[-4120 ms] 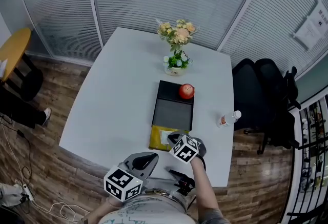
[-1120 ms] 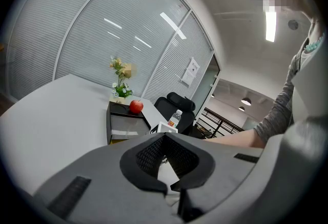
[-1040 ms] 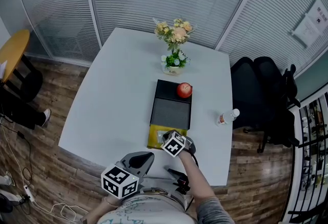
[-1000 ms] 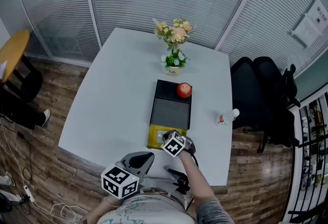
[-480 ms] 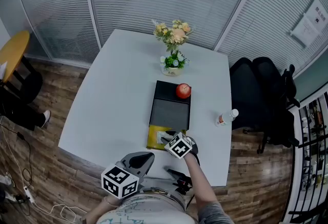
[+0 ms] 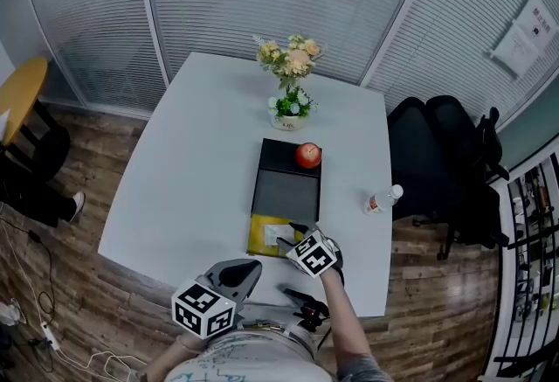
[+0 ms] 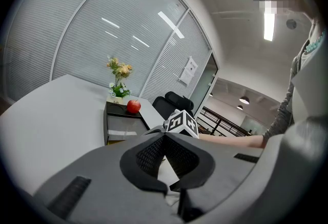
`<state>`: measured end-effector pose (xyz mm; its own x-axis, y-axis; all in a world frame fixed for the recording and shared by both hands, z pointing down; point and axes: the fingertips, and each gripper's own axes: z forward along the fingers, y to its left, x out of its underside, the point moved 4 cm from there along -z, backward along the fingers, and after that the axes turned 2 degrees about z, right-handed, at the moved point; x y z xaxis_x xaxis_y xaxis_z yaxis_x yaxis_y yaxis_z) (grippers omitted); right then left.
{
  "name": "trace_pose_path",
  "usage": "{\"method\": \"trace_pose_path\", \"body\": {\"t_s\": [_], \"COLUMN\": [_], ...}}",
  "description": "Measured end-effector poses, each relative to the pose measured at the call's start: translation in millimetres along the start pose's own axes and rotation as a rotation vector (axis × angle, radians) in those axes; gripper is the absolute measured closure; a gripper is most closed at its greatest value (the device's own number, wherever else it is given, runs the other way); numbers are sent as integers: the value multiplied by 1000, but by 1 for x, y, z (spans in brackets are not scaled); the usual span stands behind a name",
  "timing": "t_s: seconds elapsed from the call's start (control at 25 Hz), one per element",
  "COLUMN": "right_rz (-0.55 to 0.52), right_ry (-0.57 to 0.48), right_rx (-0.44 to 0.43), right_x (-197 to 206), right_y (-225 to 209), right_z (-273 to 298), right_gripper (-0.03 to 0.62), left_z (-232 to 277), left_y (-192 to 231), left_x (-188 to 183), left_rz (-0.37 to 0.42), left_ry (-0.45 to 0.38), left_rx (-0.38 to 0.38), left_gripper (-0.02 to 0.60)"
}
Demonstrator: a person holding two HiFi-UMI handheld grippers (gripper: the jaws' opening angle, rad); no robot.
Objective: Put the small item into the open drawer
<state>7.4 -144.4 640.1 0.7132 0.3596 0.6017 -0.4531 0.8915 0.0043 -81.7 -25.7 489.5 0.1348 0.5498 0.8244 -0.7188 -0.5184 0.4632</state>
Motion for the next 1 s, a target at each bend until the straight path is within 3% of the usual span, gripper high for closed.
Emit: {"method": "trace_pose_path", "body": {"t_s": [1.0], "right_rz": [11], "right_ry": [-43], "right_rx": [28], "right_x": [9], "right_y": [0], "right_z": [-28], "right_gripper": [372], "left_z": [5], "left_y": [-9], "left_x": [2], "left_rz": [-6], "left_ry": [3], "left_rx": [-1], "left_gripper": [584]}}
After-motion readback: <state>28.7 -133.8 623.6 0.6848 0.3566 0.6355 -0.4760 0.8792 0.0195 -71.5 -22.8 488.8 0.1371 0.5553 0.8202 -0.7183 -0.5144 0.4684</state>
